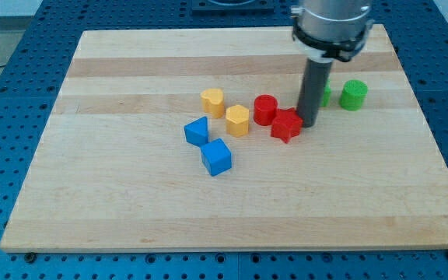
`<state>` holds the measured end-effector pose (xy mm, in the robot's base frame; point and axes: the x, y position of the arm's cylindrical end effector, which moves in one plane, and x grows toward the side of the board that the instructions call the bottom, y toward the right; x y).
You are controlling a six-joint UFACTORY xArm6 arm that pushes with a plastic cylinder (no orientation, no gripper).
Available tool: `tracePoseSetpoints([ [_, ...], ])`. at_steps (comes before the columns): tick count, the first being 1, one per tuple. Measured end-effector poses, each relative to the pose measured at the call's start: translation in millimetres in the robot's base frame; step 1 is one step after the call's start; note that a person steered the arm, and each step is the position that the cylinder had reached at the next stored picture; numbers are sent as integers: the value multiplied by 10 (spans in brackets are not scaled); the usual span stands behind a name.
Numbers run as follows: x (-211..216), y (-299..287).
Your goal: Push the red blocks to the right of the yellow hexagon
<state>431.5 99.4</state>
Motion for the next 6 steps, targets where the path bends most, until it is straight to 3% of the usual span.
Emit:
tracePoseSetpoints([
  [6,-48,-53],
])
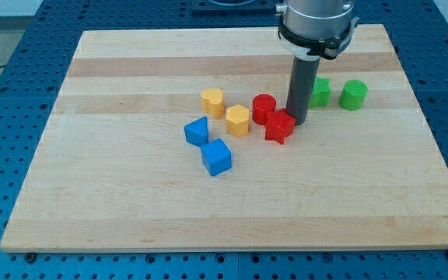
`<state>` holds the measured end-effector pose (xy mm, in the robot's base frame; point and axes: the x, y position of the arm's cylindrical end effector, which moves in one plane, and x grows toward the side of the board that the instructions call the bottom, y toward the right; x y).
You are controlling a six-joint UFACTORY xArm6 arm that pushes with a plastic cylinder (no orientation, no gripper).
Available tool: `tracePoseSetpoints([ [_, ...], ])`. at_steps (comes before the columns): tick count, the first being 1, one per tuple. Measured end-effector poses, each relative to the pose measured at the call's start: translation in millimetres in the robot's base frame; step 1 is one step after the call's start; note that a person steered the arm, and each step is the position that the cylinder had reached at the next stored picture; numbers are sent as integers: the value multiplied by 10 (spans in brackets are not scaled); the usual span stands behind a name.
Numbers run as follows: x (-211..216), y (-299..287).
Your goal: Push the red blocks to the right of the yellow hexagon
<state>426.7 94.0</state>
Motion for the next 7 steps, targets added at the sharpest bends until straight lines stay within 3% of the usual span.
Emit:
tracePoseSetpoints([
  [7,-5,-168],
])
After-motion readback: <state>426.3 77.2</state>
